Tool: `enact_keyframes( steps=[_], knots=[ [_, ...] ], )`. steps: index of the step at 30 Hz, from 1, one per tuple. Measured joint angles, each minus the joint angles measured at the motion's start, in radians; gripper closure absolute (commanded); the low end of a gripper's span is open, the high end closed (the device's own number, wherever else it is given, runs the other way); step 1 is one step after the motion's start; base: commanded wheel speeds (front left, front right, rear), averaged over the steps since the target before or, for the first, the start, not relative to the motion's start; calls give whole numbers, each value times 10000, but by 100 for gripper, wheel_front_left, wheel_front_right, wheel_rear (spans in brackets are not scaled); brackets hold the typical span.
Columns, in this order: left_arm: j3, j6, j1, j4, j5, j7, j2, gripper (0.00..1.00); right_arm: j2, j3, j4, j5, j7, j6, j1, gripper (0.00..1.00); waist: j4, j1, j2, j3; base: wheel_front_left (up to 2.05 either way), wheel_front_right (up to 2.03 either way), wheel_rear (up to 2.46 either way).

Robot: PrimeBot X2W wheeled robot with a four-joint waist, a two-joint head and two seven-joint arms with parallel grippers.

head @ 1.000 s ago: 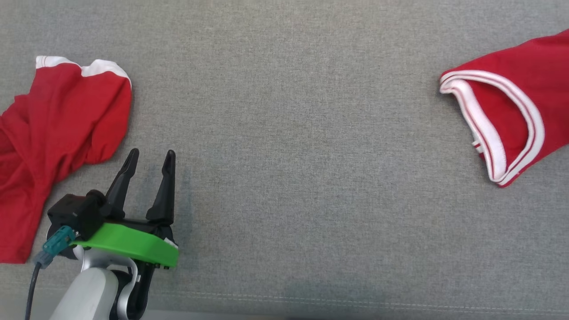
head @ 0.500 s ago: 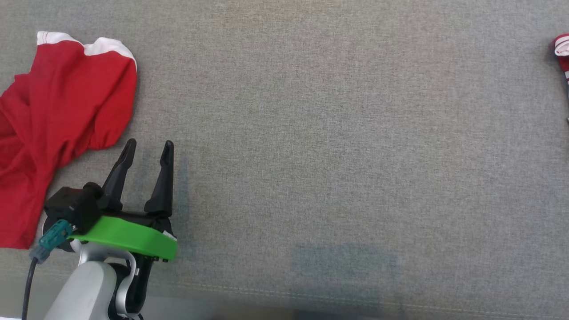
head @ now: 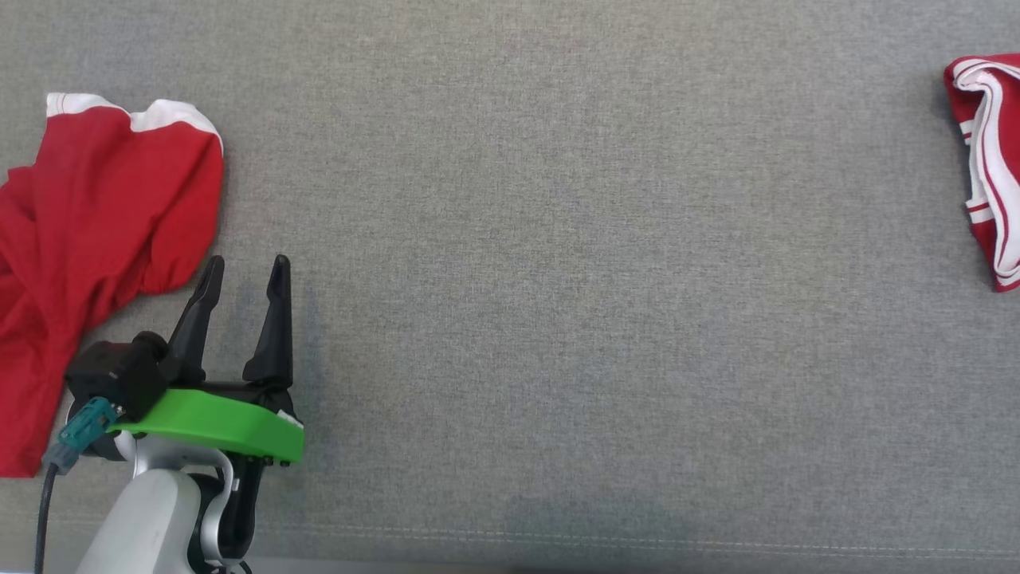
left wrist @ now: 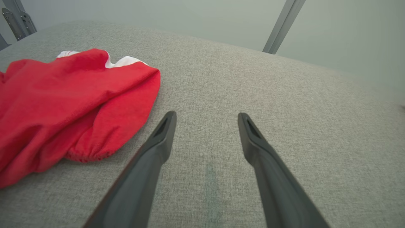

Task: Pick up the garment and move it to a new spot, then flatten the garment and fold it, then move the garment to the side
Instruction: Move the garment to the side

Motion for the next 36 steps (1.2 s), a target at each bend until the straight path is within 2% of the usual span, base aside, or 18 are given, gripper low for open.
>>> enact_keyframes(
  steps=[3, 7, 12, 21, 27, 31, 36],
  knots=[
    [128, -2, 5, 372, -54, -81, -33, 0, 489, 167, -669, -407, -1135, 79, -9, 0, -160, 0, 0, -365, 0, 0, 0],
    [234, -2, 65, 740, -84, -140, -38, 0, 1237, 268, -1319, -479, -1990, 73, 205, 0, -328, -1, 0, -807, 0, 0, 0],
    [355, -2, 439, 1181, -82, -180, -44, 0, 2077, 474, -1655, -470, -2796, -29, 1360, 0, -514, 0, 0, -1427, 0, 0, 0],
    [510, -6, 1241, 1708, 19, -255, 36, 0, 3873, 1035, -2057, -485, -2780, -180, 3536, 0, -730, -1, 0, -2619, 0, 0, 0],
    [531, -17, 1647, 1787, 36, -257, 88, 0, 4449, 1193, -2130, -734, -2780, -190, 4484, 0, -865, -1, 0, -3214, 0, 0, 0],
    [548, -27, 1655, 1783, 109, -265, 75, 0, 4761, 853, -1985, -878, -2780, -192, 5087, 0, -932, -1, 0, -3573, 0, 0, 0],
    [621, -29, 1782, 1812, 111, -265, 33, 0, 5419, -165, -1977, -1383, -2778, -192, 5407, 0, -941, -1, 0, -3896, 0, 0, 0]
  ],
)
